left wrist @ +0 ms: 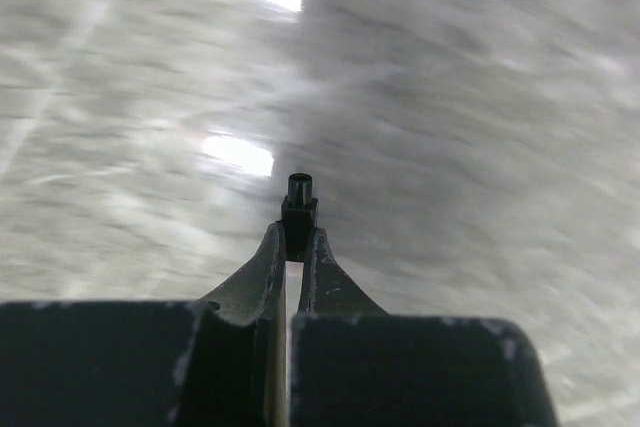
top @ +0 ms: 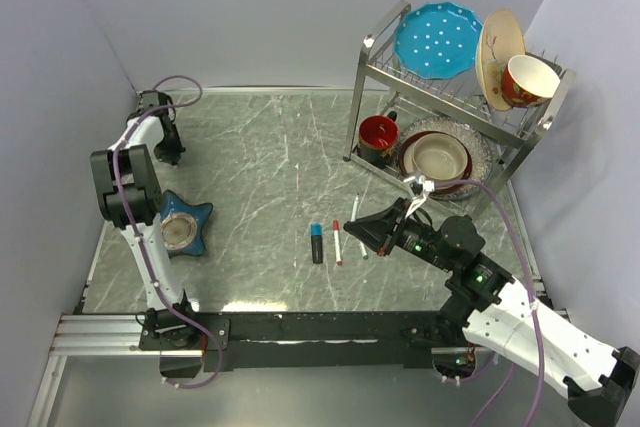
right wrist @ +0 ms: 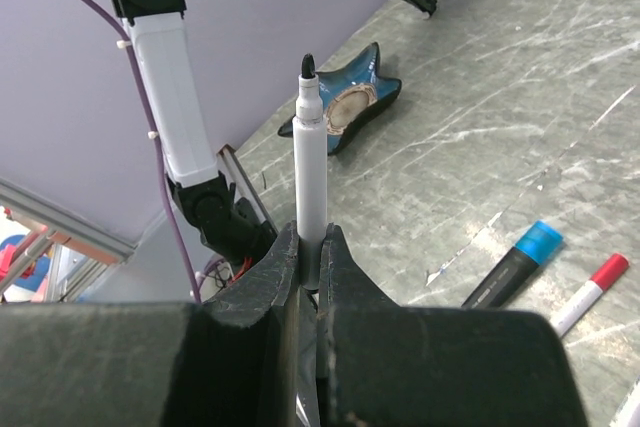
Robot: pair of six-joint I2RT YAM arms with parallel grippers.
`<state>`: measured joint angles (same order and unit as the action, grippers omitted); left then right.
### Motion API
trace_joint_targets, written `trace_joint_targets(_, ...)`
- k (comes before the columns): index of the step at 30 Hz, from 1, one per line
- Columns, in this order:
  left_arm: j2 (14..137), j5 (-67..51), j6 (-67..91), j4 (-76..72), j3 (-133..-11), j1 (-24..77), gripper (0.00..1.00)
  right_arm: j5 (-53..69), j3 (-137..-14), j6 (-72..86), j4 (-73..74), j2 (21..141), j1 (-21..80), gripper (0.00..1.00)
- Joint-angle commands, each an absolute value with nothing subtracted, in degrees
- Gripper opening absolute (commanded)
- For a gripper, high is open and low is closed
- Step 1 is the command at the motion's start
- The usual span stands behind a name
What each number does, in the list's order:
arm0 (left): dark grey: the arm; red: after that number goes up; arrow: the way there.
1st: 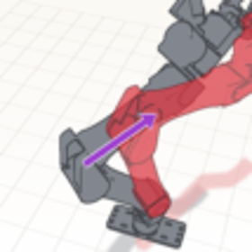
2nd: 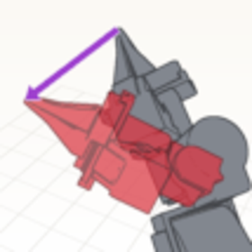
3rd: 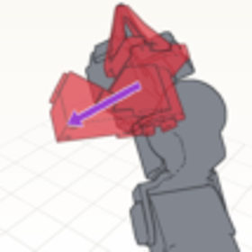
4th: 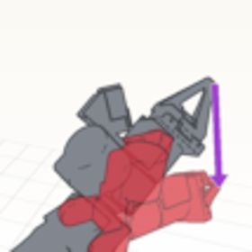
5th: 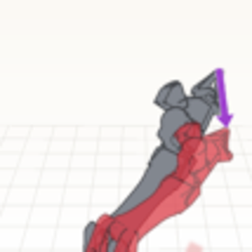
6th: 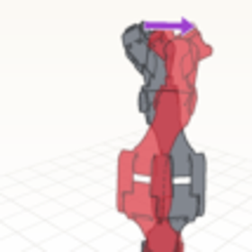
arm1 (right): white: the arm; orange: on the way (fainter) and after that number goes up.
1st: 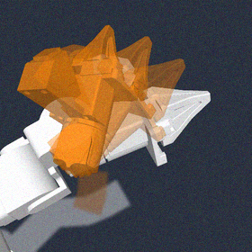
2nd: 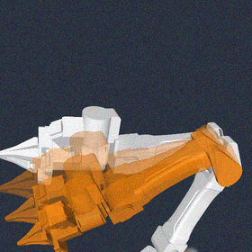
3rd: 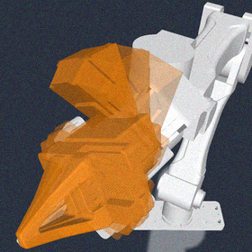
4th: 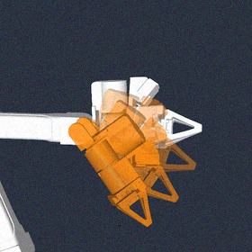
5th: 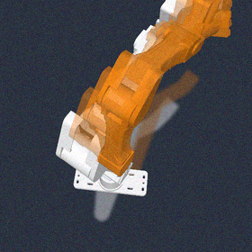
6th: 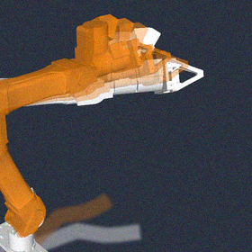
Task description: Insert the pens into the pen caps
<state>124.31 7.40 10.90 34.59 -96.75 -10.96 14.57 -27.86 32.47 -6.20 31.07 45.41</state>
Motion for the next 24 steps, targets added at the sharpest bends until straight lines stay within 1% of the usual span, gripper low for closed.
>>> trace_joint_targets(1,117.4,1.7,8.5,34.4,-95.1,-6.3,0.01,13.5,-30.1,32.1,-5.4,28.5,45.7,0.00)
trace_joint_targets(6,111.2,0.5,6.5,34.5,-91.1,-0.4,0.01,12.2,-31.6,32.1,-1.8,25.2,45.8,0.00)
trace_joint_targets(7,110.2,-1.6,5.5,34.4,-90.1,1.8,0.01,12.0,-31.9,32.1,-1.2,24.7,45.7,0.00)
trace_joint_targets(11,104.8,-3.5,1.1,33.5,-82.3,8.7,0.01,10.6,-33.1,32.2,2.1,21.7,45.7,0.00)
trace_joint_targets(13,100.6,-6.4,-3.7,31.4,-78.5,12.8,0.01,9.5,-33.7,32.3,3.5,20.0,45.8,0.00)
trace_joint_targets(14,99.1,-9.3,-4.6,30.5,-74.7,14.1,0.01,9.1,-34.0,32.5,4.8,19.3,45.7,0.00)
trace_joint_targets(18,91.7,-13.7,-8.4,29.6,-69.4,20.6,0.01,7.4,-34.8,33.3,7.5,15.4,45.7,0.00)
trace_joint_targets(21,89.7,-14.5,-9.4,29.7,-66.6,23.3,0.01,5.4,-35.6,33.7,9.9,13.2,45.8,0.00)
trace_joint_targets(24,90.3,-16.3,-9.0,30.3,-64.5,25.6,0.01,4.0,-36.3,34.1,12.1,12.2,45.7,0.00)
